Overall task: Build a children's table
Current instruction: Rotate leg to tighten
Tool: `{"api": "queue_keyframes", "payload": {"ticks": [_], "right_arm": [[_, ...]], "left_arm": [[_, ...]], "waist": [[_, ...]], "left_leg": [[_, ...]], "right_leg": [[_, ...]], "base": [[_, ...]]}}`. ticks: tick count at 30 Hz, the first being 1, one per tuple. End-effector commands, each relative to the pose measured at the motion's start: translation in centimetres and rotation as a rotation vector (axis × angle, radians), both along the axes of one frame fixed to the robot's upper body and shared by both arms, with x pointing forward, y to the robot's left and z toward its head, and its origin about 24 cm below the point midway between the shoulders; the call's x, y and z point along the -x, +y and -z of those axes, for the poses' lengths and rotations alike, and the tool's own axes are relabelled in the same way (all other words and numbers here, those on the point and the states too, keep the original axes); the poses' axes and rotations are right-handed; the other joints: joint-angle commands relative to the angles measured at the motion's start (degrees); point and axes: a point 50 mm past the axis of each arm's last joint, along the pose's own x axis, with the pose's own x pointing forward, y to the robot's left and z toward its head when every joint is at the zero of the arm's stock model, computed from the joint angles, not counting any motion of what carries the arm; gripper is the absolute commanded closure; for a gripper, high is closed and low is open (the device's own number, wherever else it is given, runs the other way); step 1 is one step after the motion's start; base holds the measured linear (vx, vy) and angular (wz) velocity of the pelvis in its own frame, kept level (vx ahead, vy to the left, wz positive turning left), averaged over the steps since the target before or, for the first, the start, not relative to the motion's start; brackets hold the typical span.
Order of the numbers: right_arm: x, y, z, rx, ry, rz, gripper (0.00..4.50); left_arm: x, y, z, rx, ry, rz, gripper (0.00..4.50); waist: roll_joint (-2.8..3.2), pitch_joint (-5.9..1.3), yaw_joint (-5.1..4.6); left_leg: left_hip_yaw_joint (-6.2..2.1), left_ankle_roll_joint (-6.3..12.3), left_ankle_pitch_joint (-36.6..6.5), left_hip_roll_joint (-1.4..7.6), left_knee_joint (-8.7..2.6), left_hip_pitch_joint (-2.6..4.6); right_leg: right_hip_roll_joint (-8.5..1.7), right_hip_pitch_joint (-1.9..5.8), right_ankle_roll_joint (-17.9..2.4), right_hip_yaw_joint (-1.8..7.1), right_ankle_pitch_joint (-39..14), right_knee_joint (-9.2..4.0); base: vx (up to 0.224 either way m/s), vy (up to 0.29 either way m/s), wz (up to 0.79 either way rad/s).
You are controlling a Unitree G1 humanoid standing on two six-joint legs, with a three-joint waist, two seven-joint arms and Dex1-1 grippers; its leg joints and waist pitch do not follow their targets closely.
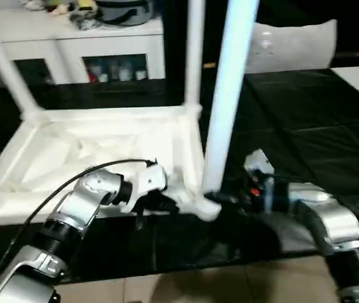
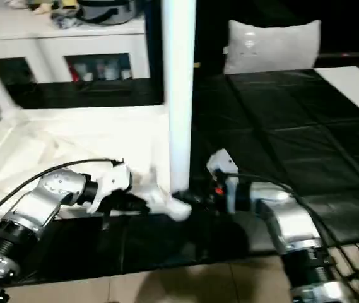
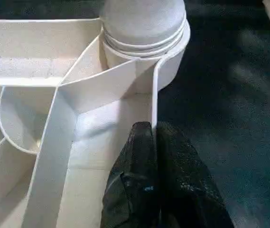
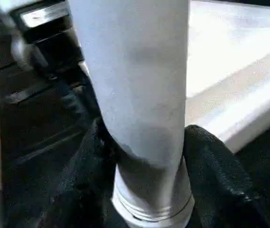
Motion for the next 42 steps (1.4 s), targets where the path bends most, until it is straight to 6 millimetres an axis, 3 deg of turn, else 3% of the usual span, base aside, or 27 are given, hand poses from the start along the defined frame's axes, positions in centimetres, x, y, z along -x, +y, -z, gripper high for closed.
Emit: {"api": "queue_keyframes", "payload": {"ticks": [1, 3, 5, 6, 8, 11, 12, 16, 22, 28, 30, 35, 36, 38, 39, 42], "right_arm": [[-1.5, 0.8, 0.4, 0.061, 0.006, 0.177, 2.62], [-2.5, 1.5, 1.0, 0.048, 0.033, 0.392, 2.62], [-2.7, 1.8, 1.1, 0.034, 0.028, 0.43, 2.62], [-2.7, 2.1, 1.0, 0.019, 0.02, 0.437, 2.08], [-2.7, 2.3, 0.7, -0.002, -0.004, 0.441, 1.94], [-2.4, 2.1, 0.2, -0.047, -0.033, 0.41, 1.84], [-2.4, 2.0, 0.2, -0.046, -0.039, 0.399, 1.72], [-2.2, 1.2, 0.2, -0.02, -0.054, 0.385, 1.4], [-2.0, -0.7, -0.1, 0.013, -0.087, 0.325, 0.82], [-1.4, -3.1, -1.1, 0.043, -0.105, 0.146, 0.4], [-1.0, -3.9, -1.4, 0.089, -0.1, 0.054, 0.2], [-0.4, -4.1, -1.7, 0.129, -0.094, -0.097, 0.2], [0.0, -4.0, -1.8, 0.106, -0.074, -0.167, 0.2], [0.2, -4.0, -1.8, 0.101, -0.068, -0.201, 0.2], [0.4, -3.9, -1.8, 0.102, -0.067, -0.231, 0.47], [0.7, -3.6, -1.7, 0.082, -0.029, -0.303, 0.6]], "left_arm": [[0.6, -3.5, -0.4, 0.076, 0.001, 0.052, 4.5], [-0.4, -5.4, -0.7, 0.124, -0.028, -0.103, 4.5], [-0.7, -6.0, -0.7, 0.133, -0.04, -0.15, 4.5], [-0.9, -6.4, -0.8, 0.146, -0.05, -0.181, 4.5], [-1.2, -7.0, -1.1, 0.167, -0.065, -0.216, 4.5], [-1.2, -6.8, -1.2, 0.14, -0.089, -0.202, 4.5], [-1.2, -6.5, -1.1, 0.13, -0.093, -0.192, 4.5], [-1.2, -5.6, -0.9, 0.106, -0.107, -0.192, 4.5], [-1.2, -4.4, -0.7, 0.083, -0.117, -0.168, 4.5], [-0.7, -2.7, -0.5, 0.042, -0.118, -0.049, 4.5], [-0.4, -2.0, -0.3, 0.001, -0.129, 0.033, 4.5], [0.3, -1.3, -0.2, -0.02, -0.109, 0.142, 4.5], [0.7, -1.0, -0.2, -0.029, -0.103, 0.188, 4.5], [0.8, -0.9, -0.2, -0.033, -0.098, 0.211, 4.5], [1.0, -0.8, -0.1, -0.037, -0.089, 0.235, 4.5], [1.6, -0.6, 0.0, -0.044, -0.073, 0.328, 4.5]], "waist": [[-0.46, -2.91, -0.39], [-0.07, -3.05, -1.16], [-0.22, -3.05, -1.68], [-0.22, -3.31, -1.75], [-0.27, -3.48, -1.73], [0.11, -3.9, -1.0], [-0.13, -3.91, -0.82], [0.37, -4.01, -0.08], [0.32, -3.71, 0.11], [0.2, -3.72, 0.79], [-0.16, -3.81, 1.17], [-0.08, -3.85, 1.85], [-0.42, -3.76, 1.81], [-0.2, -3.72, 2.09], [-0.37, -3.72, 2.19], [-0.67, -3.69, 2.52]], "left_leg": [[-0.7, -0.36, -16.34, 0.88, -4.47, -0.17], [-0.88, -0.63, -16.54, 0.71, -4.35, -0.19], [-0.76, -0.26, -16.99, 0.6, -4.2, -0.15], [-0.76, 0.4, -15.45, 0.68, -4.18, -0.42], [-0.51, 1.33, -13.91, 0.73, -4.04, -0.57], [-0.29, 2.8, -10.23, 0.74, -3.64, -0.58], [-0.23, 3.49, -8.82, 0.72, -3.59, -0.8], [-0.24, 3.98, -6.58, 0.98, -3.49, -0.84], [-0.29, 3.17, -10.53, 1.11, -3.77, -0.57], [-0.22, 3.93, -9.97, 1.17, -3.63, -0.66], [-0.18, 4.23, -9.21, 1.23, -3.52, -0.66], [-0.08, 4.72, -8.95, 1.51, -3.37, -0.51], [0.0, 4.74, -9.28, 1.57, -3.45, -0.54], [-0.03, 4.77, -9.88, 1.65, -3.46, -0.51], [-0.03, 4.73, -10.03, 1.71, -3.47, -0.4], [-0.02, 4.39, -10.37, 1.73, -3.58, -0.38]], "right_leg": [[-3.23, 2.34, -5.75, 1.59, -30.52, -5.62], [-3.33, 2.45, -5.92, 1.48, -30.36, -5.65], [-3.17, 2.24, -6.01, 1.45, -30.19, -5.9], [-3.19, 2.59, -6.5, 1.67, -27.03, -5.65], [-3.04, 2.65, -7.59, 1.87, -22.95, -5.46], [-3.04, 2.93, -10.6, 2.09, -14.72, -4.63], [-2.89, 3.11, -11.17, 2.02, -12.42, -4.36], [-3.03, 3.27, -12.06, 1.98, -9.4, -3.9], [-3.12, 3.25, -11.17, 1.99, -13.84, -4.39], [-3.18, 3.24, -10.84, 2.03, -14.62, -4.28], [-3.2, 3.22, -11.07, 2.02, -13.8, -4.14], [-3.25, 3.01, -12.48, 2.02, -12.15, -3.71], [-3.23, 3.0, -12.55, 2.05, -12.54, -3.77], [-3.29, 2.93, -12.55, 2.06, -13.4, -3.77], [-3.32, 2.9, -12.47, 2.07, -13.73, -3.83], [-3.43, 2.83, -12.11, 2.15, -15.15, -3.85]], "base": [[0.0, 0.0, 0.0], [0.0, 0.0, 0.0], [0.0, 0.0, 0.0], [0.0, 0.0, 0.0], [0.0, 0.0, 0.0], [0.0, 0.0, 0.0], [0.0, 0.0, 0.0], [0.0, 0.0, 0.0], [0.0, 0.0, 0.0], [0.0, 0.0, 0.0], [0.0, 0.0, 0.0], [0.0, 0.0, 0.0], [0.0, 0.0, 0.0], [0.0, 0.0, 0.0], [0.0, 0.0, 0.0], [0.0, 0.0, 0.0]]}}
